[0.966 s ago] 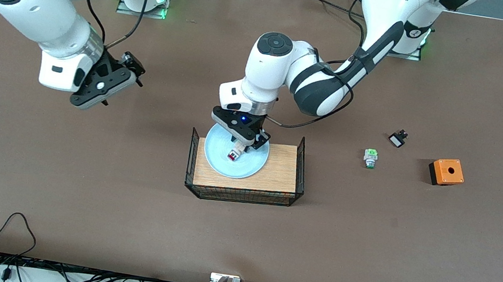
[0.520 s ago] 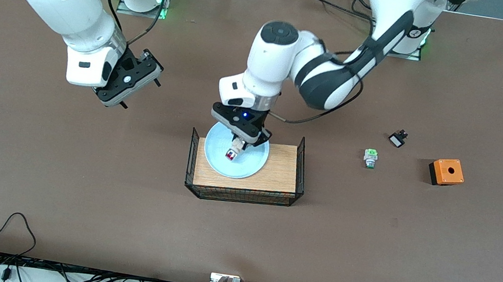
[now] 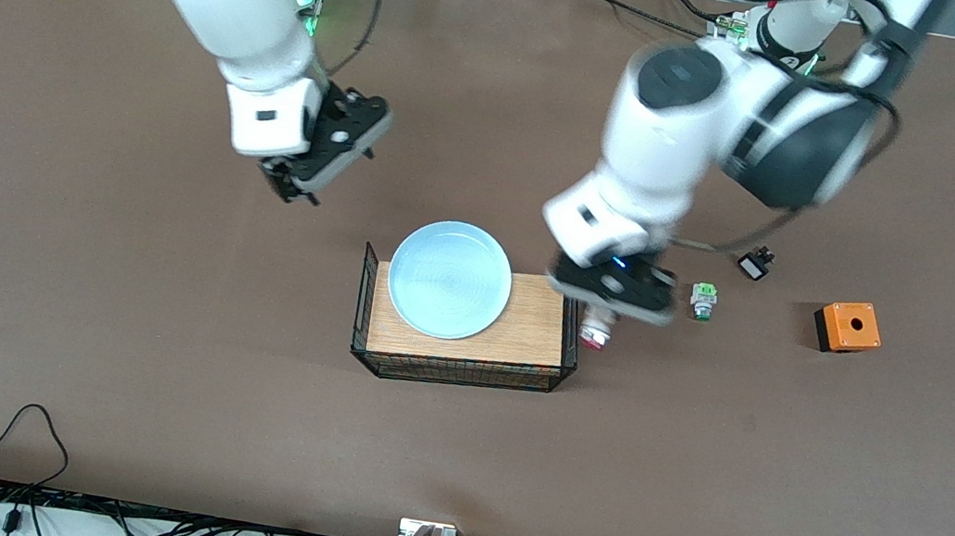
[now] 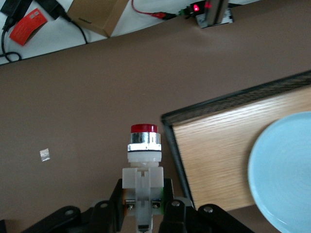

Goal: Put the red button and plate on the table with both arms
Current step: 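Lift the button with the left gripper while the right gripper reaches the plate, then set the button on the table while the right gripper grasps the plate rim, then lift the plate with the right gripper while the left gripper withdraws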

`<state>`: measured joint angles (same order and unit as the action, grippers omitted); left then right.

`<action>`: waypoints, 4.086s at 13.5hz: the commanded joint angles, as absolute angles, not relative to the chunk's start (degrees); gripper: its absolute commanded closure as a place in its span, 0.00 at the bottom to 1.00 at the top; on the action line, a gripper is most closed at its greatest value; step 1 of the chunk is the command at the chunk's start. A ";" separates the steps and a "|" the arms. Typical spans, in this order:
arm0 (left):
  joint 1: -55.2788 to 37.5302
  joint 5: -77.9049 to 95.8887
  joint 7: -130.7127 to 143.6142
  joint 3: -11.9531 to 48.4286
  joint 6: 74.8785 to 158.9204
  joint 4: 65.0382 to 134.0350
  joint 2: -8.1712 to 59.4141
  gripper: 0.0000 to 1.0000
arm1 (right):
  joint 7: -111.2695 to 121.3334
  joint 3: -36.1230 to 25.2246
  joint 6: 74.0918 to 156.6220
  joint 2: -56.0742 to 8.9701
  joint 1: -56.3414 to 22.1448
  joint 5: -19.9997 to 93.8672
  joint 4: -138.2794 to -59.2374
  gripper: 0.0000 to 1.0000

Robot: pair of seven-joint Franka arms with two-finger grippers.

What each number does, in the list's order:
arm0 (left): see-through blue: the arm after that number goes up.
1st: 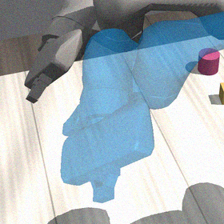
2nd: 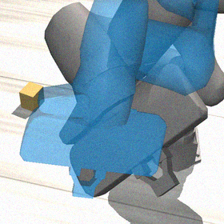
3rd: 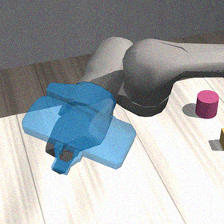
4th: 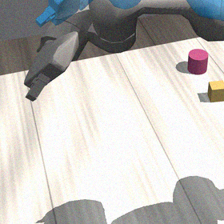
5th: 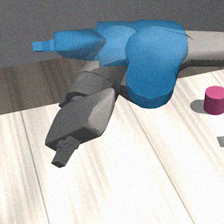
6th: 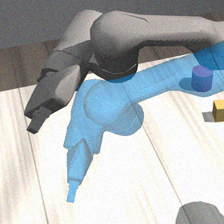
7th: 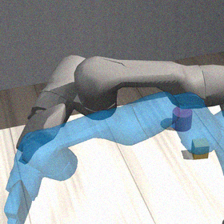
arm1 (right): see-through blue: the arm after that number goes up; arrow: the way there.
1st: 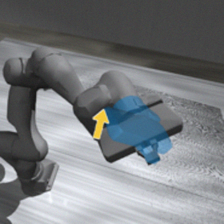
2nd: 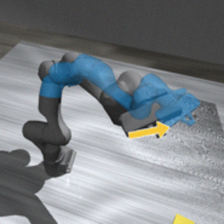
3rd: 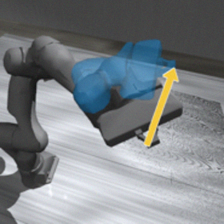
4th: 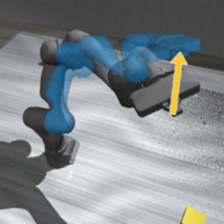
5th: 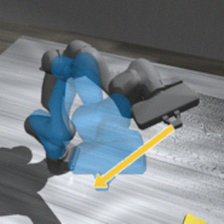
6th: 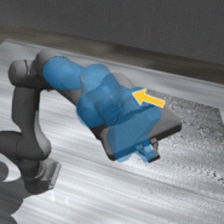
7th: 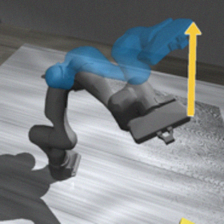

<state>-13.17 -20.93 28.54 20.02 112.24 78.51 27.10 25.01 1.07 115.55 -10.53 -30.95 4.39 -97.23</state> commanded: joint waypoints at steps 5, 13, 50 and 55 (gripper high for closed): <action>-1.87 -18.55 18.30 20.65 106.79 80.50 27.15 0.86 | 24.53 0.35 126.90 -18.18 -39.28 -1.04 -96.86 0.00; 9.49 -16.44 -7.10 20.57 107.66 83.14 36.81 0.83 | 19.61 0.26 136.31 -25.13 -43.42 -9.22 -96.77 0.00; 14.06 -19.78 0.87 34.98 80.16 63.81 28.48 0.00 | 19.48 -0.35 113.38 -5.29 -40.10 -15.82 -99.30 1.00; 13.89 -19.77 3.51 35.33 78.31 63.81 28.39 0.00 | 26.36 -0.35 120.99 1.31 -29.03 -15.73 -113.51 1.00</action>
